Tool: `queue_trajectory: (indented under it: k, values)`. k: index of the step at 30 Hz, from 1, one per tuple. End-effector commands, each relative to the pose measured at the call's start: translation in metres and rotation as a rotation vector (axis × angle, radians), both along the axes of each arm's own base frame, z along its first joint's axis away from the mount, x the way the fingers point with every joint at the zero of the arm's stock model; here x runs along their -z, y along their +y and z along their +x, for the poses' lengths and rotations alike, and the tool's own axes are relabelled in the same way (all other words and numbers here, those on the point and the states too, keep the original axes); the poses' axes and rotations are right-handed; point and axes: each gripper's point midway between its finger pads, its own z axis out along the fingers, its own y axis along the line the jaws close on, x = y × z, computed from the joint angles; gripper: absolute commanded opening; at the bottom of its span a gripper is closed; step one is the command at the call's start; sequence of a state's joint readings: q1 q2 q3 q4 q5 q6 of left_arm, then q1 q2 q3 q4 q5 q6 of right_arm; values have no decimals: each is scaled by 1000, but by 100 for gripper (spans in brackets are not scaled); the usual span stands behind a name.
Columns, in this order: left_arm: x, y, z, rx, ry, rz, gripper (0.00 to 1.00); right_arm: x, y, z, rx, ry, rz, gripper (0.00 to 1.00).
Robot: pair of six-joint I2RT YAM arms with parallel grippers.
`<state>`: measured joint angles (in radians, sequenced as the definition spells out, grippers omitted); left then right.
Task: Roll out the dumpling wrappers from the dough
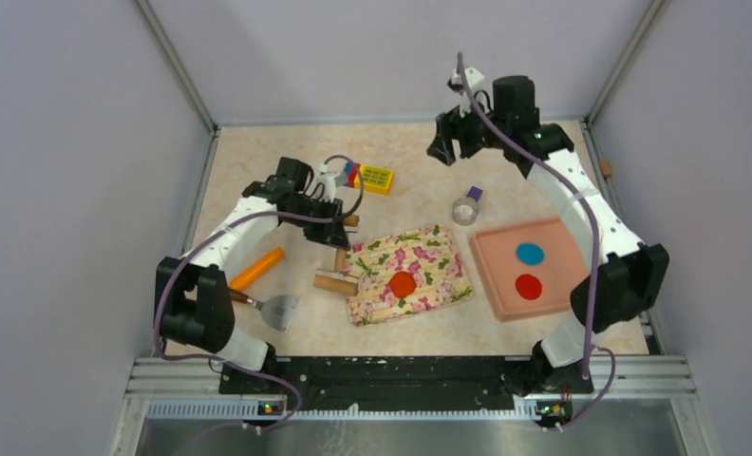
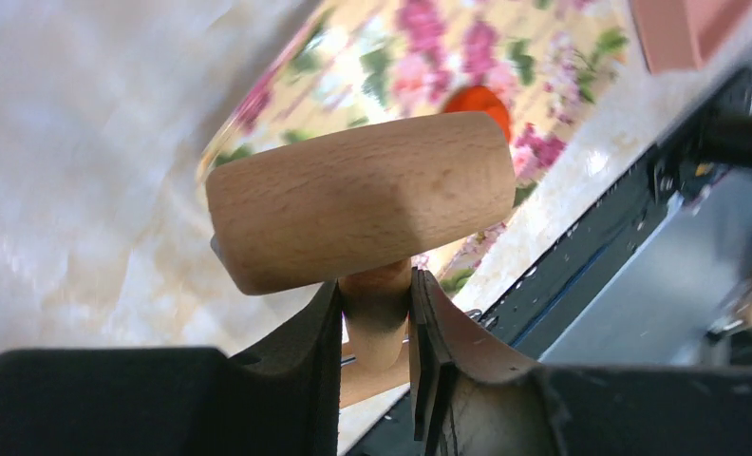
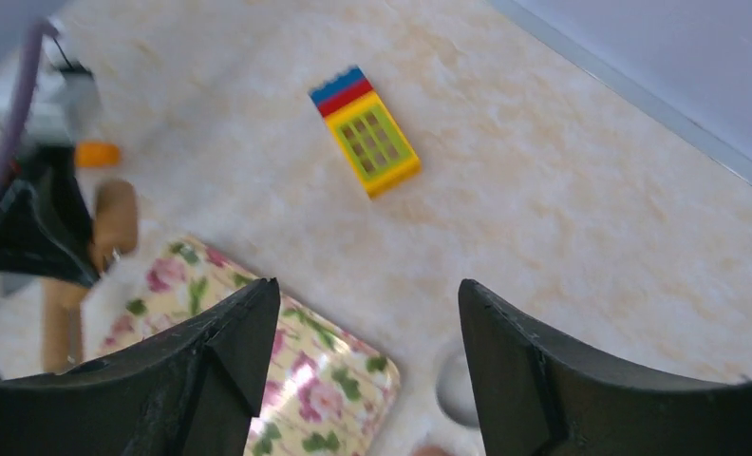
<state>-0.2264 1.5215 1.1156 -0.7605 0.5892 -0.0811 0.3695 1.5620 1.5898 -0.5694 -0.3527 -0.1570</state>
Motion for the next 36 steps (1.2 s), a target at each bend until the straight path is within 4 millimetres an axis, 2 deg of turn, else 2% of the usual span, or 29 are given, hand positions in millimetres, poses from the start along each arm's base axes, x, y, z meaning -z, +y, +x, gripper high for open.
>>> queue_trajectory:
  k: [1, 3, 6, 9, 13, 20, 30, 36]
  values:
    - [-58, -42, 3, 404, -376, -106, 0, 1, 50, -16, -193, 282, 239, 73]
    - [-63, -48, 6, 496, -461, -68, 0, 13, 65, -31, -252, 442, 326, 75]
    - [-71, -56, 12, 567, -550, -27, 0, 34, 74, -45, -268, 636, 394, 77]
    - [-74, -66, 16, 619, -609, 14, 0, 41, 82, -54, -303, 748, 453, 80]
    - [-70, -80, 18, 635, -612, 39, 0, 41, 89, -60, -359, 773, 474, 85]
    - [-69, -106, 23, 603, -624, 43, 0, 53, 93, -79, -423, 845, 496, 87]
    - [-89, -123, 34, 592, -689, 50, 0, 67, 95, -84, -395, 803, 439, 76]
    - [-85, -135, 35, 611, -692, 59, 0, 77, 100, -74, -333, 709, 327, 71]
